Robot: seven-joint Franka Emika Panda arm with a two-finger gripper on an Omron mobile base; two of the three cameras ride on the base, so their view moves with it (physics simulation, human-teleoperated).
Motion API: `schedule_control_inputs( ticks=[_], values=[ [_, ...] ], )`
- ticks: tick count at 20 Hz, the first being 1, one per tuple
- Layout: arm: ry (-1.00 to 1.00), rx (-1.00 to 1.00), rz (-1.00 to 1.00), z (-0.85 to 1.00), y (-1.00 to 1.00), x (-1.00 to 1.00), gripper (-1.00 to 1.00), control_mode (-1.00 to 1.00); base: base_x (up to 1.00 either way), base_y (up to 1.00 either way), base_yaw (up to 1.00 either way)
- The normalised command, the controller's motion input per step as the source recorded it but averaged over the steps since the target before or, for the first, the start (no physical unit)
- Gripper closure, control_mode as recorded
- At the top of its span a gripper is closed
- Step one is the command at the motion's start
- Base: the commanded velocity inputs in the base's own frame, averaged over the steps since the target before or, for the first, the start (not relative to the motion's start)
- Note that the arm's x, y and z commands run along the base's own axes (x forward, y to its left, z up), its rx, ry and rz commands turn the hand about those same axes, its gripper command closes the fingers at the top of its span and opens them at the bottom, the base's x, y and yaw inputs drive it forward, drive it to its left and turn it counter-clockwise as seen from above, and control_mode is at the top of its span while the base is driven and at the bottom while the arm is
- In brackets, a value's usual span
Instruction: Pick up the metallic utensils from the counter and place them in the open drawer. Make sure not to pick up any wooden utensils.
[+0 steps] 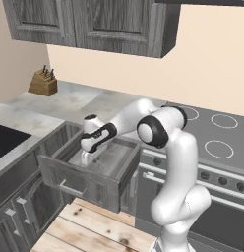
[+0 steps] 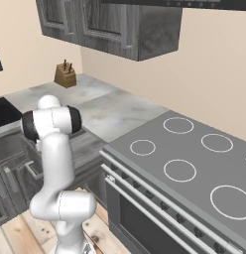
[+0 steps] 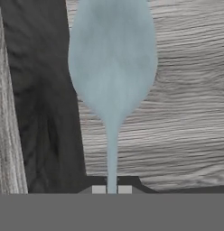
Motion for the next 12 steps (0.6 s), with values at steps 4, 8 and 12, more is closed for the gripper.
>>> schedule_control_inputs(
  ticks=[4, 8, 12],
  values=[
    [0.0, 0.0, 0.0, -0.25, -0.32, 0.53, 1.0, -1.0, 0.0, 0.0, 0.0],
    [0.0, 0.0, 0.0, -0.32, -0.1, 0.42, 1.0, -1.0, 0.0, 0.0, 0.0],
    [0.0, -0.02, 0.0, -0.34, 0.0, 0.29, 1.0, -1.0, 0.0, 0.0, 0.0]
  ],
)
